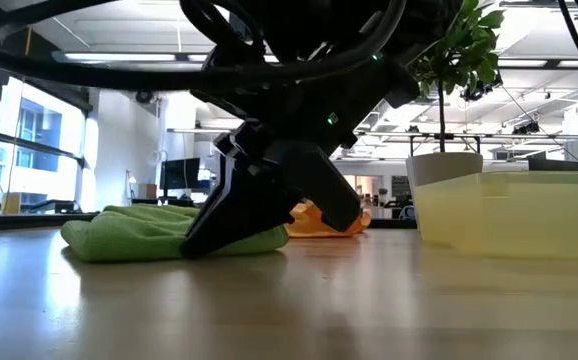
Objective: Fold microfiber towels
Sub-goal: Put the bottom green microfiber cloth into the yellow bin
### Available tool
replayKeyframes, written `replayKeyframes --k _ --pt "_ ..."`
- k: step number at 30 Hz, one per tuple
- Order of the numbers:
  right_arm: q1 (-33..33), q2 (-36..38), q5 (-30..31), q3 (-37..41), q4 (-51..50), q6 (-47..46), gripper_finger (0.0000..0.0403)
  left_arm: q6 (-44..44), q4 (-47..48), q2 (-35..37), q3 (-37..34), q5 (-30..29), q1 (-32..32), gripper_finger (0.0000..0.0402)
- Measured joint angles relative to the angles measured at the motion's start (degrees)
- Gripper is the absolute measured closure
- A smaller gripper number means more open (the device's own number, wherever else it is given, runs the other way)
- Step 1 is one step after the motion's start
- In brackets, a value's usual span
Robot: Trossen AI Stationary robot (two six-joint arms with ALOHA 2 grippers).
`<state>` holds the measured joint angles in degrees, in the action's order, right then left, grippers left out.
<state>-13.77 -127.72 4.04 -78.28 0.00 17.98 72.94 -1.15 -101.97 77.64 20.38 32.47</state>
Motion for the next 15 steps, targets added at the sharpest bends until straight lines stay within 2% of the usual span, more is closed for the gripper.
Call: replayKeyframes --k 6,15 --pt "0.53 3.97 -0.52 0.32 -6.62 -7.32 0.0398 5.58 -2.55 0.0 -0.01 1.67 0.0 0.0394" --pt "4.23 17.71 -6.68 0.54 -22.84 -17.3 0.0402 5.97 -8.64 0.0 0.0 5.29 -0.21 0.0394"
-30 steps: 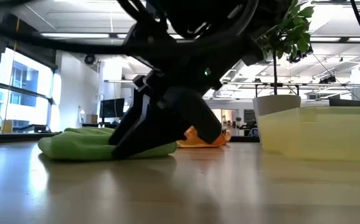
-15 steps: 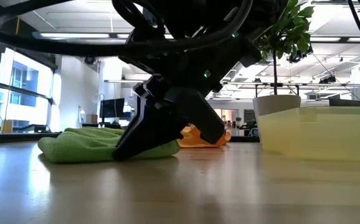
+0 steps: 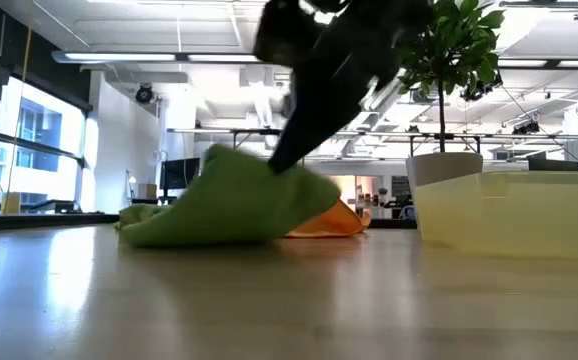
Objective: Fold microfiber towels
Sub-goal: Put the bottom green microfiber cloth into the yellow bin
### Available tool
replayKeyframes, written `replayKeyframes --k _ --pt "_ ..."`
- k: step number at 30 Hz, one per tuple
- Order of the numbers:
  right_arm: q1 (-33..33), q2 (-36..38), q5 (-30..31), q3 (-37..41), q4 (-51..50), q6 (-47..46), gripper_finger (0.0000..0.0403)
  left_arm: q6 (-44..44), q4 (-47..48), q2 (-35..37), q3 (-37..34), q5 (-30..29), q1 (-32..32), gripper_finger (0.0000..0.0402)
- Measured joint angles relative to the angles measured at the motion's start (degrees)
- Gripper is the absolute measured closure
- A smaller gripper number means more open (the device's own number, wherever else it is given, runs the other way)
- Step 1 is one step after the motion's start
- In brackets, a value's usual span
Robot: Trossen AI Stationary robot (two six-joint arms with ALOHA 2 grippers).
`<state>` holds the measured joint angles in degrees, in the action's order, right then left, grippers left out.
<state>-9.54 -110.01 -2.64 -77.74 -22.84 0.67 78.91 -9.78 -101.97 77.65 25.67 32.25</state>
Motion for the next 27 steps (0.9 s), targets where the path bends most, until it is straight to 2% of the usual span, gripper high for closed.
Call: replayKeyframes --k 5,10,17,24,27 --pt "2.09 8.97 -1.34 -0.09 -5.63 -4.73 0.0402 -0.12 -1.4 0.0 0.0 4.74 -0.03 0.0394" --pt "4.29 15.79 -1.51 -0.08 -11.01 -4.44 0.0402 -1.64 -2.27 0.0 0.0 11.67 -0.36 0.0394" --pt "5.15 21.63 -2.01 -0.08 -17.85 12.09 0.0403 -5.74 -2.47 0.0 0.0 19.69 -2.86 0.0394" --pt "6.61 26.02 -2.58 -0.09 -25.16 23.18 0.0403 -7.17 -2.42 0.0 0.0 25.16 -5.88 0.0394" --pt "7.43 27.92 -4.81 -0.12 -28.95 29.38 0.0403 -7.7 -2.33 0.0 0.0 26.79 -6.79 0.0394"
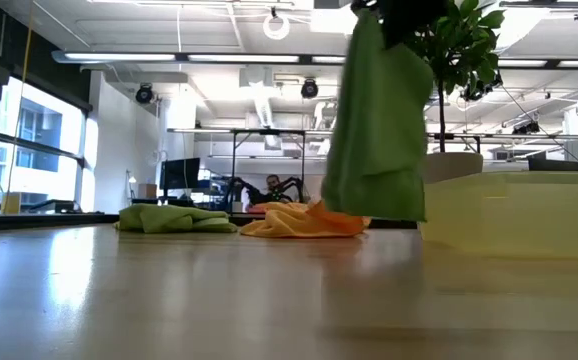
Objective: Fold microfiber towels
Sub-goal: Put the bottom green microfiber cloth into the yellow bin
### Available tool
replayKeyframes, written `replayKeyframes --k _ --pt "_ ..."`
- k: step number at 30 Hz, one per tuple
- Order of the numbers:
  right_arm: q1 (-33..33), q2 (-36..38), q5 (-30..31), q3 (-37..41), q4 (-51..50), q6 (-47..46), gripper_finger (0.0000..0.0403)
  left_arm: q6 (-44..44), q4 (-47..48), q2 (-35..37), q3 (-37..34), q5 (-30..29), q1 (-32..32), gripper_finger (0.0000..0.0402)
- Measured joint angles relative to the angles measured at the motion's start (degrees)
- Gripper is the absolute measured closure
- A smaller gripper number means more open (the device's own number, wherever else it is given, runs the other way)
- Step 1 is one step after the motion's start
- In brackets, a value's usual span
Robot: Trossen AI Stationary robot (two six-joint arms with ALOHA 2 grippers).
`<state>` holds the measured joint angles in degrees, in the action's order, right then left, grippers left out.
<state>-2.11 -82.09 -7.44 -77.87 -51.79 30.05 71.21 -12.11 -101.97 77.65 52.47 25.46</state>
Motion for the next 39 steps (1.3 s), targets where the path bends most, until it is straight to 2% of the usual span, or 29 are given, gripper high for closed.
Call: replayKeyframes --k 5,10,16,21,30,39 --pt "1.41 1.71 1.91 -0.02 -3.89 7.76 0.0403 -1.66 0.05 0.0 0.0 1.29 -1.24 0.0394" --pt "2.33 1.53 2.74 -0.04 -4.41 8.85 0.0403 -2.88 0.26 0.0 0.0 1.15 -2.68 0.0394" --pt "2.5 1.49 1.84 -0.04 -20.54 9.15 0.0403 -3.01 0.25 0.0 0.0 0.9 -3.73 0.0394" --pt "2.47 1.49 -0.26 -0.04 -27.72 8.98 0.0403 -6.05 0.25 0.0 0.0 0.88 -4.37 0.0394" --pt "-0.3 1.6 -3.07 0.97 -28.1 10.0 0.0403 -8.91 0.27 0.0 0.0 -1.5 -4.93 0.0394" --pt "-3.74 5.59 -1.7 16.02 -19.72 9.87 0.0403 -8.91 0.32 0.0 0.0 -2.77 -4.8 0.0394"
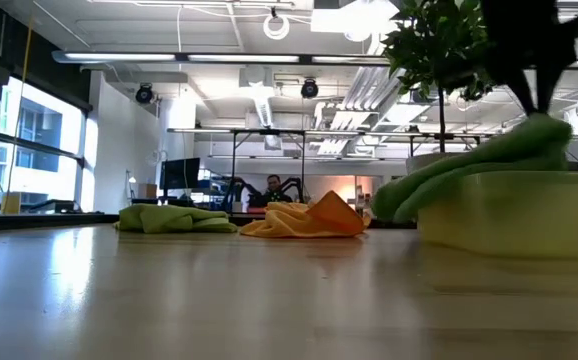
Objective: Fold microfiber towels
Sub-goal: Put the bottom green microfiber cloth into the yellow bin
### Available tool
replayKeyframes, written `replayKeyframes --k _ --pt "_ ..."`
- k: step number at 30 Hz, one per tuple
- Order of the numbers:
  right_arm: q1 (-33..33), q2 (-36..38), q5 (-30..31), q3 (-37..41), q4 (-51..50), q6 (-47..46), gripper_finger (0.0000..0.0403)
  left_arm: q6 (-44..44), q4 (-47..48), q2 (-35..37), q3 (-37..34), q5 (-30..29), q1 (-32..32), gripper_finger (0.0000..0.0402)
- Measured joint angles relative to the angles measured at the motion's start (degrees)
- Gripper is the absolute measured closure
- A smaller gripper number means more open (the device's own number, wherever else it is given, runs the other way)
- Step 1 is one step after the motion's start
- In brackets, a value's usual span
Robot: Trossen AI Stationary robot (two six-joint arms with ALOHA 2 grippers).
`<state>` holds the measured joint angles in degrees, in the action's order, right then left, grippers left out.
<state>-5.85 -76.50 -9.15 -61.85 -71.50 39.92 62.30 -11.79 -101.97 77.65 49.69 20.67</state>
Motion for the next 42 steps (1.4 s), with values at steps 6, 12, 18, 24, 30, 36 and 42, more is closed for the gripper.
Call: replayKeyframes --k 6,12,18,24,30,36,42 --pt "-3.03 3.58 -0.04 7.71 0.59 0.83 0.0403 0.0 0.0 0.0 0.0 0.01 -0.31 0.0394" --pt "-6.1 5.52 1.78 14.61 1.28 2.51 0.0403 0.02 0.02 0.0 0.0 0.02 -1.2 0.0394" --pt "-8.59 5.74 8.17 20.47 2.71 2.56 0.0403 0.02 0.02 0.0 0.0 0.02 -1.8 0.0394" --pt "-10.86 5.74 12.3 21.82 3.04 2.03 0.0403 0.52 0.02 0.0 0.0 0.02 -1.97 0.0394" --pt "-15.09 5.76 9.66 21.82 2.99 -2.74 0.0402 1.09 0.0 0.0 0.0 -0.55 -1.95 0.0394" --pt "-20.29 5.76 10.91 21.82 4.58 3.08 0.0402 1.05 0.0 0.0 0.0 -0.68 -2.01 0.0394" --pt "-21.63 5.76 13.86 21.82 3.19 -0.1 0.0402 -0.16 0.02 0.0 0.0 -0.87 -2.01 0.0394"
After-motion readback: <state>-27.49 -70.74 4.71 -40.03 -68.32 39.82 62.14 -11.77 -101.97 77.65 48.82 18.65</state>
